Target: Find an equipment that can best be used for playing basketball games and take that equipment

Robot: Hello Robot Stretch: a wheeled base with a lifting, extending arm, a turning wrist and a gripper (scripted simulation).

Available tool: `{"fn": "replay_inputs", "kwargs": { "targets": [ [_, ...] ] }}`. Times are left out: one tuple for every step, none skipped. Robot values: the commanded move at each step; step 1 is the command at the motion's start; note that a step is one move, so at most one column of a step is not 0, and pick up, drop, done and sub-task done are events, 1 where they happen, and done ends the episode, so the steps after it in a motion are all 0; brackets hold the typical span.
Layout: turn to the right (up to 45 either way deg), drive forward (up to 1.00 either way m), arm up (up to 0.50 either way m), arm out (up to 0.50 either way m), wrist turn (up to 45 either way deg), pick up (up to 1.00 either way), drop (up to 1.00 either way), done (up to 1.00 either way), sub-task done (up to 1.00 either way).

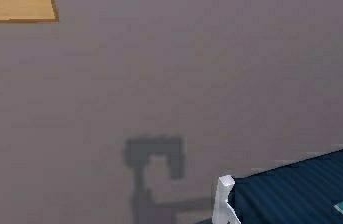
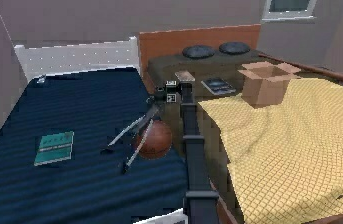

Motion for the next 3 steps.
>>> {"fn": "replay_inputs", "kwargs": {
  "targets": [
    [0.0, 0.0, 0.0, 0.0, 45.0, 0.0, 0.0, 0.0, 0.0],
    [0.0, 0.0, 0.0, 0.0, 45.0, 0.0, 0.0, 0.0, 0.0],
    [0.0, 0.0, 0.0, 0.0, 24.0, 0.0, 0.0, 0.0, 0.0]
  ]
}}
